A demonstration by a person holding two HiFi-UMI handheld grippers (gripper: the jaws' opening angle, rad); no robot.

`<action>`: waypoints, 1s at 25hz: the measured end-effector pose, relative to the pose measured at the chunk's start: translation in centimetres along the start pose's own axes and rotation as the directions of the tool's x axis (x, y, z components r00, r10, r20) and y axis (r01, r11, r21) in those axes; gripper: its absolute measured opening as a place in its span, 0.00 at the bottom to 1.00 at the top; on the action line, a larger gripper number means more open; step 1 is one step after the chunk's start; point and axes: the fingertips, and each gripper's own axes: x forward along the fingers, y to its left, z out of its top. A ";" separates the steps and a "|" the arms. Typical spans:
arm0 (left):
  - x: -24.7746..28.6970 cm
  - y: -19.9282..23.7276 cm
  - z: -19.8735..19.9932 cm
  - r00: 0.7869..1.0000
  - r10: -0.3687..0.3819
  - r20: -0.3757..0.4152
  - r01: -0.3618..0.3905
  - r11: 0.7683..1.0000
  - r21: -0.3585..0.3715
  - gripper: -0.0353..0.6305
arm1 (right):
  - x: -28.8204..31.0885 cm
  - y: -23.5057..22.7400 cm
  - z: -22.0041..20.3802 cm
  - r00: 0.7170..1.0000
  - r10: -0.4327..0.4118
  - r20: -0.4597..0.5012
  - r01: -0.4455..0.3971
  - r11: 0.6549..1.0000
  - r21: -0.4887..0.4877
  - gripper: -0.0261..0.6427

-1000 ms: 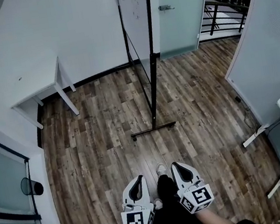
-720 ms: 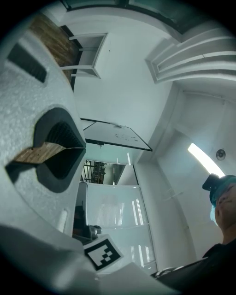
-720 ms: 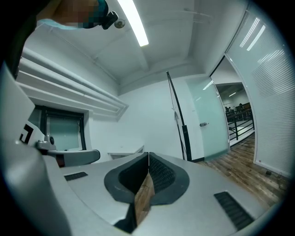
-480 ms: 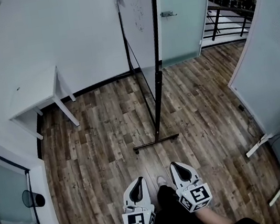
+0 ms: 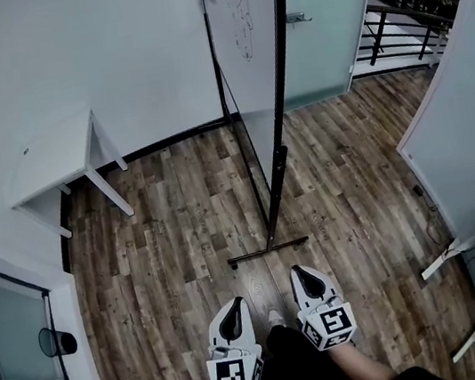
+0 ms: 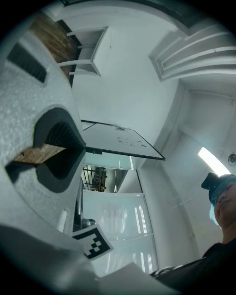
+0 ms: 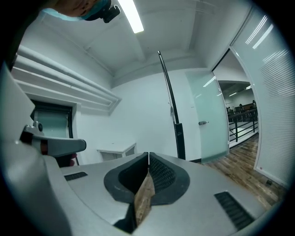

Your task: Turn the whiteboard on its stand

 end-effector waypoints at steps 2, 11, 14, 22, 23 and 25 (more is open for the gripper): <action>2.2 0.4 0.3 1.000 0.001 -0.006 -0.001 1.000 0.002 0.08 | 2.4 -1.6 0.3 1.000 -0.008 -0.006 0.008 1.000 -0.005 0.06; 10.9 2.1 -0.2 0.998 -0.006 -0.069 0.007 1.000 0.020 0.08 | 12.8 -8.9 -0.5 0.996 -0.064 -0.055 0.063 0.998 -0.014 0.08; 13.4 2.7 0.1 0.998 0.005 -0.061 -0.004 1.000 0.005 0.08 | 16.2 -10.9 -1.3 0.994 -0.067 -0.084 0.066 0.998 -0.014 0.17; 17.5 3.9 -0.5 0.996 0.016 -0.083 -0.016 1.000 -0.001 0.08 | 24.0 -15.5 -4.5 0.980 -0.118 -0.160 0.116 0.993 -0.020 0.28; 17.8 4.0 -0.6 0.996 0.017 -0.087 -0.017 1.000 -0.001 0.08 | 24.8 -15.8 -4.8 0.978 -0.122 -0.168 0.120 0.993 -0.022 0.30; 18.3 4.3 -0.9 0.995 0.021 -0.096 -0.022 1.000 -0.004 0.08 | 26.3 -16.5 -5.3 0.975 -0.131 -0.177 0.129 0.991 -0.025 0.31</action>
